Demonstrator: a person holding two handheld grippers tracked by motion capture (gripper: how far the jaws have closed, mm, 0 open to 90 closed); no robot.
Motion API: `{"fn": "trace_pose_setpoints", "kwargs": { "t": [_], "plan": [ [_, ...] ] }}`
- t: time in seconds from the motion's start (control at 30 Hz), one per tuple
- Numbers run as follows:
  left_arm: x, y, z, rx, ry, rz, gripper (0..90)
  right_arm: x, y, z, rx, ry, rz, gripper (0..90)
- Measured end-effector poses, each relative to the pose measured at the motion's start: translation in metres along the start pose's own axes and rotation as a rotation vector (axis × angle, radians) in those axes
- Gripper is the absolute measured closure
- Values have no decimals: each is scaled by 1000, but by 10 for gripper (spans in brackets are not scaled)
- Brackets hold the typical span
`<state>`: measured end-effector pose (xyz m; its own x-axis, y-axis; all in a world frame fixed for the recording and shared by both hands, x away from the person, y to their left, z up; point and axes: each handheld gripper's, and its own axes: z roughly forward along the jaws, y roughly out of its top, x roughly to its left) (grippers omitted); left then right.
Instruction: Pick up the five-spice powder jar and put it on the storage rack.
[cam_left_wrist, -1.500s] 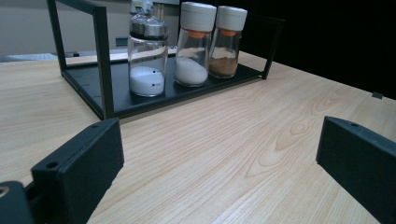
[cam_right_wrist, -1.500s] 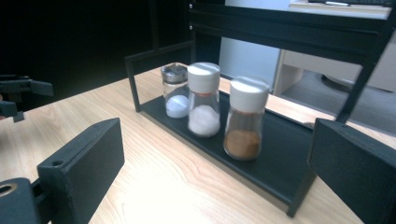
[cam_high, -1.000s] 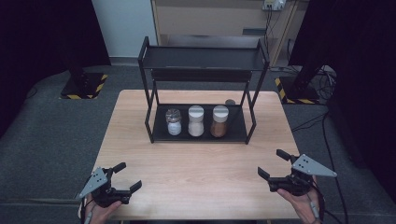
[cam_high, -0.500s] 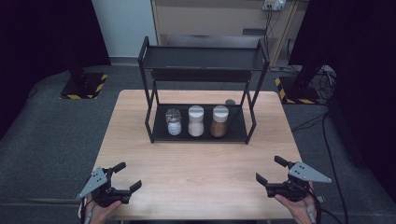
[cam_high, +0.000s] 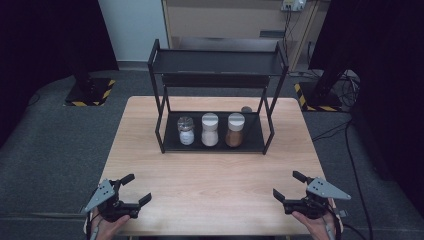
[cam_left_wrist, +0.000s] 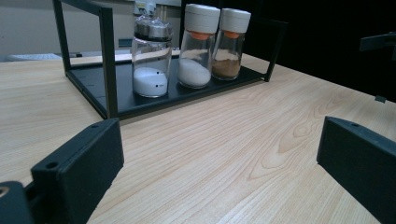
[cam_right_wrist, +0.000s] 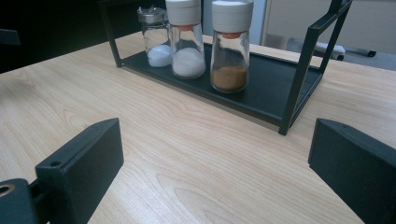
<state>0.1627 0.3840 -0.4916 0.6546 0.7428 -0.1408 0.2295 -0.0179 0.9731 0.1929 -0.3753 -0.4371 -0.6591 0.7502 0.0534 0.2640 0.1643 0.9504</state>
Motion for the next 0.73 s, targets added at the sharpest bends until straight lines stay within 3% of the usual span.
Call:
{"fn": "trace_pose_setpoints", "kwargs": {
  "t": [0.73],
  "plan": [
    [1, 0, 0, -4, -11, 2, 0, -1, -8, 1, 0, -9, -7, 37]
  ]
}}
